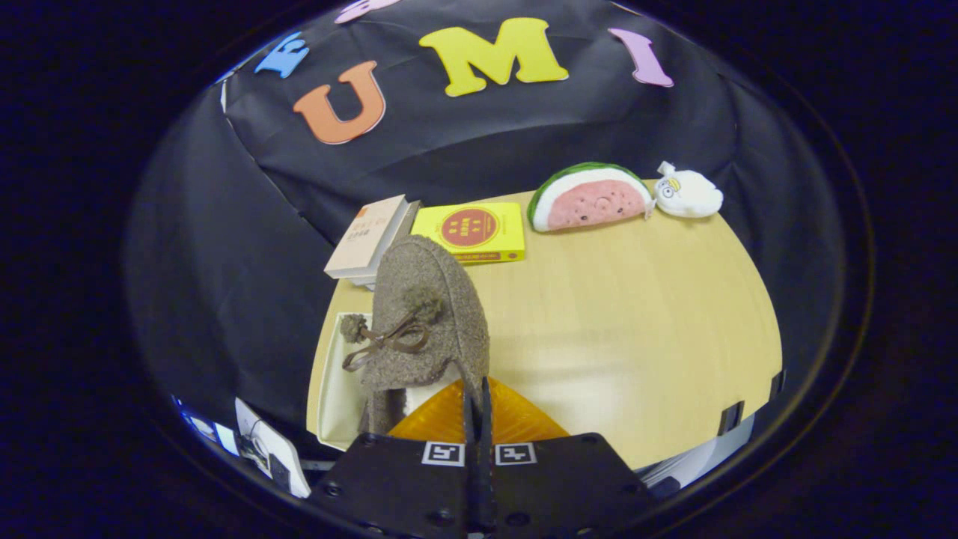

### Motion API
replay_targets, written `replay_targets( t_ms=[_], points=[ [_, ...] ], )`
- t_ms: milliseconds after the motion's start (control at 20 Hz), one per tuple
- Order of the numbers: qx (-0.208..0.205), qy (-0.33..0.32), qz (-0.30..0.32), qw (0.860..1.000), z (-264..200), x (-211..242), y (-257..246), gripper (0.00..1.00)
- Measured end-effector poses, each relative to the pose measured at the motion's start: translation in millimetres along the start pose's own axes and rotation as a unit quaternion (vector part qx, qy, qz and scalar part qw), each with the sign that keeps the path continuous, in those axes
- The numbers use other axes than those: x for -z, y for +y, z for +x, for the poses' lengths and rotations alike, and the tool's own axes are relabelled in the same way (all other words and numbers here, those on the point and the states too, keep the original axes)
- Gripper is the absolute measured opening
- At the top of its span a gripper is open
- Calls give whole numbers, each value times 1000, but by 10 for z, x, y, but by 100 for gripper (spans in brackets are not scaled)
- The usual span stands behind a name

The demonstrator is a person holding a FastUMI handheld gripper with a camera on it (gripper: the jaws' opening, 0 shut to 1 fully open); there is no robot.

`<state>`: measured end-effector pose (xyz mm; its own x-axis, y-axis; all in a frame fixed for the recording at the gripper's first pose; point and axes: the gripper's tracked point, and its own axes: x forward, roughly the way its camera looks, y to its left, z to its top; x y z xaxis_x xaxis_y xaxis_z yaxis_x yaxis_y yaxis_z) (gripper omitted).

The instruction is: Open the storage box then place both shoes into the box .Put the left shoe in first, then the right shoe, with the right side of both shoes facing outward in a uniform manner.

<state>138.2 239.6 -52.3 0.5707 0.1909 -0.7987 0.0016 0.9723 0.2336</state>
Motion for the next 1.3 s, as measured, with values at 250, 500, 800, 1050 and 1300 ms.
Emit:
replay_targets(
  t_ms=[250, 500, 800, 1050, 1300],
  points=[
    [11, -24, -10, 1000, 369, 242, 607, 0],
    [54, -42, -11, 998, 840, 475, 706, 0],
    [74, -6, 5, 997, 1235, 921, 609, 1],
    [97, -41, -4, 994, 1220, 913, 580, 1],
    [97, -61, -11, 993, 1154, 904, 595, 13]
  ],
)
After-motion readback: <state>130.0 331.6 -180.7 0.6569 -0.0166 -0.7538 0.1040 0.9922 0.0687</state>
